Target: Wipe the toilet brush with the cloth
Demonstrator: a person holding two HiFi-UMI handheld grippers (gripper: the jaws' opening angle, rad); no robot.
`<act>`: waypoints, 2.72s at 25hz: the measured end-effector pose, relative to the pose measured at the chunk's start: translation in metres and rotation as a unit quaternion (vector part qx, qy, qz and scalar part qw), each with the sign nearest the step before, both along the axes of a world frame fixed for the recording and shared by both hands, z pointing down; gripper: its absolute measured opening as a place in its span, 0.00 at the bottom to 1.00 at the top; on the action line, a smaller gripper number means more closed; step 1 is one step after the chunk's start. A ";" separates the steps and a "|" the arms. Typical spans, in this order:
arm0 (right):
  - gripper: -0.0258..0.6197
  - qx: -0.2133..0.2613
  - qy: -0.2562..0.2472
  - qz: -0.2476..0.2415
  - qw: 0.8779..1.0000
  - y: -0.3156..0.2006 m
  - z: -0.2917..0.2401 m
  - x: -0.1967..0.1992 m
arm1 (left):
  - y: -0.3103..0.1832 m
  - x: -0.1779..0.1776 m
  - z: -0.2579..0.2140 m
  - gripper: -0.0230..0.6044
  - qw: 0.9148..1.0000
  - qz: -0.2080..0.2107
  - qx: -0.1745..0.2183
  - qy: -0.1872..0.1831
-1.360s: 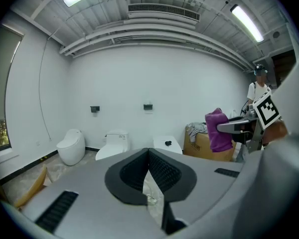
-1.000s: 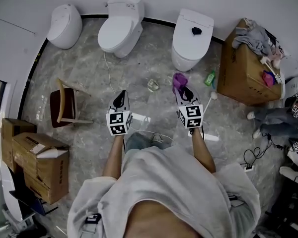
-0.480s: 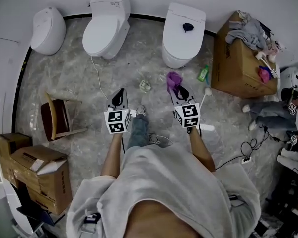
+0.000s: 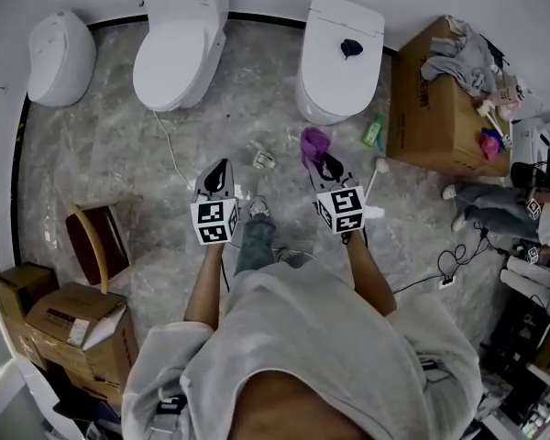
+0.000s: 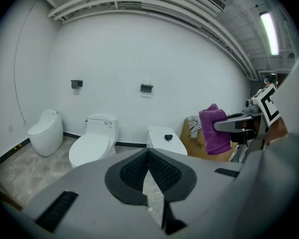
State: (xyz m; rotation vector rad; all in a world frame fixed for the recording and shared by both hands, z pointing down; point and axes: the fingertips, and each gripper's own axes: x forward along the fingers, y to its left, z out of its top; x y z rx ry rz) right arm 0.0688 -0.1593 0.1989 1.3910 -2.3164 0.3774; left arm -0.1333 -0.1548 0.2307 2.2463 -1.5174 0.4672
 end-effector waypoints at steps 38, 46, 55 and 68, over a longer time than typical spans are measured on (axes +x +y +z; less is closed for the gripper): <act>0.21 0.021 -0.069 -0.003 0.997 -0.027 0.365 -0.023 | -0.014 -0.015 0.377 0.07 0.999 0.017 0.029 -0.033; 0.21 0.034 -0.082 -0.007 0.996 -0.038 0.454 -0.023 | -0.024 0.007 0.472 0.07 0.998 0.049 0.047 -0.009; 0.21 0.048 -0.095 -0.036 0.994 -0.032 0.499 -0.031 | -0.018 0.048 0.534 0.07 0.994 0.091 0.057 0.018; 0.21 0.034 -0.103 -0.044 0.993 -0.033 0.523 -0.021 | -0.025 0.121 0.610 0.30 0.983 0.185 0.014 -0.006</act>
